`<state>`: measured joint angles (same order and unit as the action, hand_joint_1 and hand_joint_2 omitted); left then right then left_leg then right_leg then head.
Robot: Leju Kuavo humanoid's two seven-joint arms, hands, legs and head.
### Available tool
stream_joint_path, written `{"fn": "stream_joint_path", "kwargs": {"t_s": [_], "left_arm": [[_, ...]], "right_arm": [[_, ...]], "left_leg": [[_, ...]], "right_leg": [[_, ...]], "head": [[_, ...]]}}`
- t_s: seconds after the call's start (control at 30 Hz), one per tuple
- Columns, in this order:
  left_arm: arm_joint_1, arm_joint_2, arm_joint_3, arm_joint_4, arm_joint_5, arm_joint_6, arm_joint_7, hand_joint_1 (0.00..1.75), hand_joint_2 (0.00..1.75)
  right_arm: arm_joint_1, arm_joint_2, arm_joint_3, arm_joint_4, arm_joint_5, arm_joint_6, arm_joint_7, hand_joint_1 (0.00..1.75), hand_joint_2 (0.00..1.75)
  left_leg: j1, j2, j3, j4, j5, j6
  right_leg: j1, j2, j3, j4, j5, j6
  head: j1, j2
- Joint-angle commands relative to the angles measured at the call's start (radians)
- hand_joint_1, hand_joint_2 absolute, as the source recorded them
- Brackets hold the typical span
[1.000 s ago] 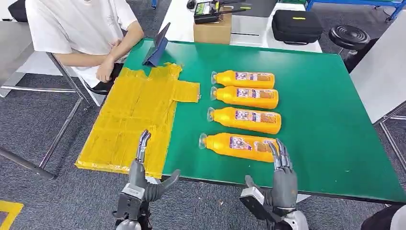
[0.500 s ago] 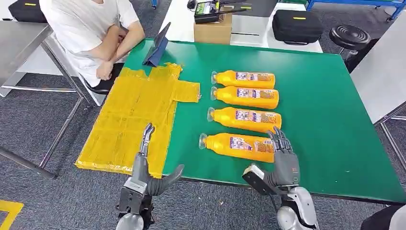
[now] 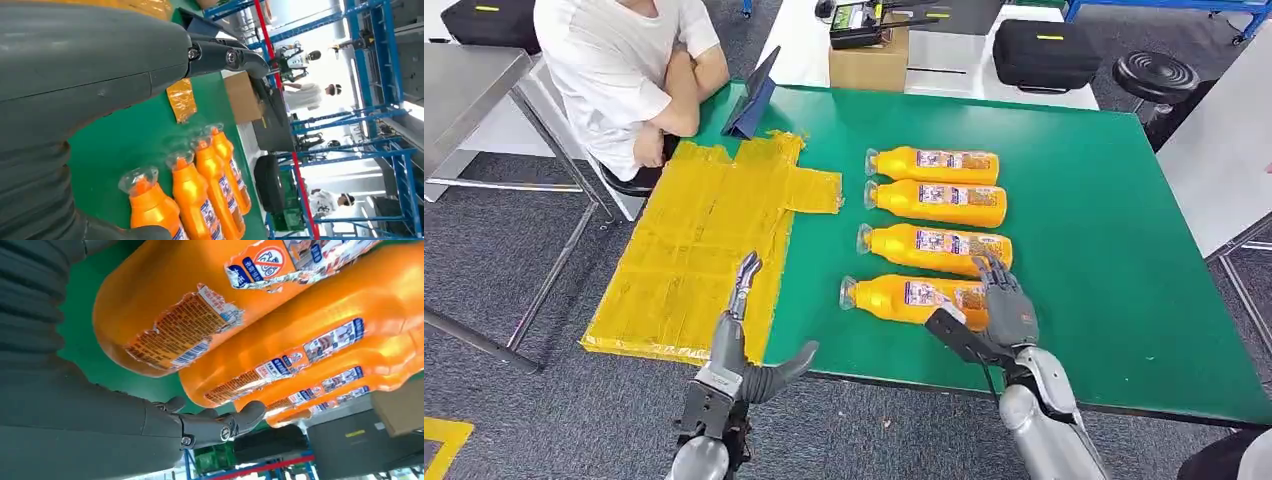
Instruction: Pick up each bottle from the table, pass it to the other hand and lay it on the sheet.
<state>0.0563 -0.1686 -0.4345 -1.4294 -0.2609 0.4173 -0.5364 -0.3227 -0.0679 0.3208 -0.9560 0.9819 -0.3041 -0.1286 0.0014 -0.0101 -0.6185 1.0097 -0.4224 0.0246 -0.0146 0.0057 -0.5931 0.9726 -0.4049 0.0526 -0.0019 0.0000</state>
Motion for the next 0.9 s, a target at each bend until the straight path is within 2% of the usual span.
{"fn": "stream_joint_path", "kwargs": {"t_s": [0.03, 0.2, 0.27, 0.33, 0.37, 0.43, 0.47, 0.5, 0.9], "left_arm": [[-0.042, 0.013, -0.013, 0.073, -0.007, -0.016, 0.010, 0.00, 1.75], [-0.042, 0.015, -0.015, 0.072, -0.008, -0.021, 0.014, 0.00, 1.75], [-0.044, 0.015, -0.015, 0.074, -0.006, -0.026, 0.019, 0.00, 1.75], [-0.046, 0.014, -0.014, 0.073, 0.000, -0.040, 0.025, 0.00, 1.75], [-0.050, 0.013, -0.015, 0.078, 0.000, -0.042, 0.025, 0.00, 1.75], [-0.057, 0.011, -0.015, 0.087, 0.001, -0.043, 0.025, 0.00, 1.75], [-0.060, 0.010, -0.014, 0.091, 0.001, -0.044, 0.025, 0.00, 1.75], [-0.065, 0.011, -0.016, 0.097, 0.000, -0.047, 0.024, 0.00, 1.75], [-0.094, 0.016, -0.015, 0.116, 0.008, -0.047, 0.011, 0.00, 1.75]], "right_arm": [[-0.125, 0.009, 0.060, 0.199, 0.020, 0.035, 0.024, 0.00, 1.75], [-0.145, 0.012, 0.077, 0.224, 0.029, 0.064, 0.037, 0.00, 1.75], [-0.164, 0.014, 0.087, 0.244, 0.033, 0.107, 0.054, 0.00, 1.75], [-0.198, 0.009, 0.115, 0.283, 0.018, 0.205, 0.064, 0.00, 1.75], [-0.213, 0.001, 0.133, 0.301, 0.014, 0.243, 0.055, 0.38, 1.75], [-0.223, -0.007, 0.138, 0.314, 0.003, 0.256, 0.047, 0.38, 1.75], [-0.225, -0.007, 0.132, 0.320, -0.008, 0.259, 0.044, 1.62, 1.75], [-0.235, -0.006, 0.143, 0.338, -0.014, 0.277, 0.042, 1.73, 1.75], [-0.249, -0.032, 0.160, 0.409, -0.089, 0.305, -0.009, 1.75, 1.75]], "left_leg": [[0.000, 0.003, 0.005, -0.001, -0.002, -0.001], [0.000, 0.002, 0.003, -0.001, -0.001, -0.001], [0.000, 0.003, 0.004, -0.001, -0.001, -0.001], [0.000, 0.003, 0.005, -0.001, -0.001, -0.001], [0.000, 0.003, 0.004, 0.000, -0.001, -0.001], [0.000, 0.002, 0.002, -0.001, 0.000, -0.001], [0.000, 0.002, 0.004, -0.001, -0.001, -0.001], [0.000, 0.002, 0.004, -0.001, -0.001, -0.001], [0.001, 0.000, 0.008, -0.002, 0.000, -0.001]], "right_leg": [[0.000, 0.002, 0.004, -0.001, -0.001, -0.002], [0.000, 0.001, 0.002, -0.001, 0.000, -0.001], [0.000, 0.002, 0.003, -0.001, -0.001, -0.002], [0.000, 0.002, 0.004, 0.000, -0.001, -0.002], [0.000, 0.002, 0.003, 0.000, -0.001, -0.002], [0.000, 0.001, 0.002, 0.000, 0.000, -0.001], [0.000, 0.001, 0.004, 0.000, -0.001, -0.001], [0.000, 0.000, 0.003, -0.001, -0.001, -0.001], [0.001, -0.002, 0.008, -0.002, -0.001, -0.002]], "head": [[0.000, 0.000], [0.000, 0.000], [0.000, 0.000], [0.000, 0.000], [0.000, 0.000], [0.000, 0.000], [0.000, 0.000], [0.000, 0.000], [0.000, 0.000]]}}
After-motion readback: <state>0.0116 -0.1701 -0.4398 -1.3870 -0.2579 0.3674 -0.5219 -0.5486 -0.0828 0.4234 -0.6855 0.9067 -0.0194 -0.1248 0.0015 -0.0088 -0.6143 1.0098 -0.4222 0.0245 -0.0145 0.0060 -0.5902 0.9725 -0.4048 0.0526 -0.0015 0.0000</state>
